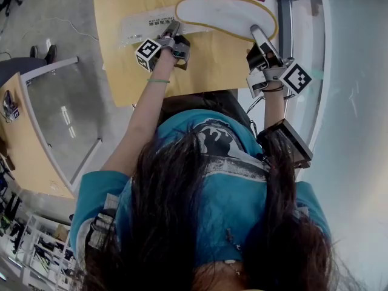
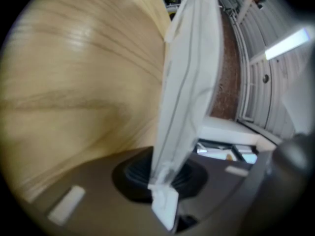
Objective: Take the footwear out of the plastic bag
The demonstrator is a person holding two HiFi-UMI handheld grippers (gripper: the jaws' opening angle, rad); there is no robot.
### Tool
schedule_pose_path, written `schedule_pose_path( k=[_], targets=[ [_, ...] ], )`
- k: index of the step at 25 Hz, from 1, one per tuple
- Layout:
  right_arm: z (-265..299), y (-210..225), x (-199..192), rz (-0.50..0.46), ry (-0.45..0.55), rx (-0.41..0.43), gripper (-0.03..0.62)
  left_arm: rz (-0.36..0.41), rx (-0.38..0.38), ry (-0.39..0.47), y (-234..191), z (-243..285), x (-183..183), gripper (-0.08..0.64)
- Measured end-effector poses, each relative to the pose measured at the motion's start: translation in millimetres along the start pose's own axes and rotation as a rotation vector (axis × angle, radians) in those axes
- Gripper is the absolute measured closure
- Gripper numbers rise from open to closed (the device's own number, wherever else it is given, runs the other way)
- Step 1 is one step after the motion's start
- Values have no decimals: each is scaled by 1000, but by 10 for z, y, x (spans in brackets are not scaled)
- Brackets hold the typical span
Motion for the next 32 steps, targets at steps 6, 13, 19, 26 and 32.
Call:
schedule_pose_path(
  k=[6, 13, 19, 26, 32],
  targets=[
    [324, 284, -162, 230, -3, 7, 499, -93, -62, -10, 19, 71, -47, 467],
    [827, 621, -475, 504, -39, 10, 499, -240, -111, 33, -8, 58, -116, 402],
    [821, 1200, -912, 696, -52, -173, 500, -335, -128, 84, -66, -5, -134, 405],
    [829, 1398, -1029, 624, -94, -299, 502, -382, -105, 105, -115, -109, -150, 423],
    [833, 1456, -1041, 407, -168, -372, 502, -341, -20, -54, -53, -304, -110, 265]
  ],
)
Point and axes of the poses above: the fingertips, and each gripper's own axes: z forward along the fingers, y to its right, x out of its top, the point moved 8 cm from there along -z, backward along the fingers, and after that the axes turned 4 degrees about z, right-handed, at the moved point
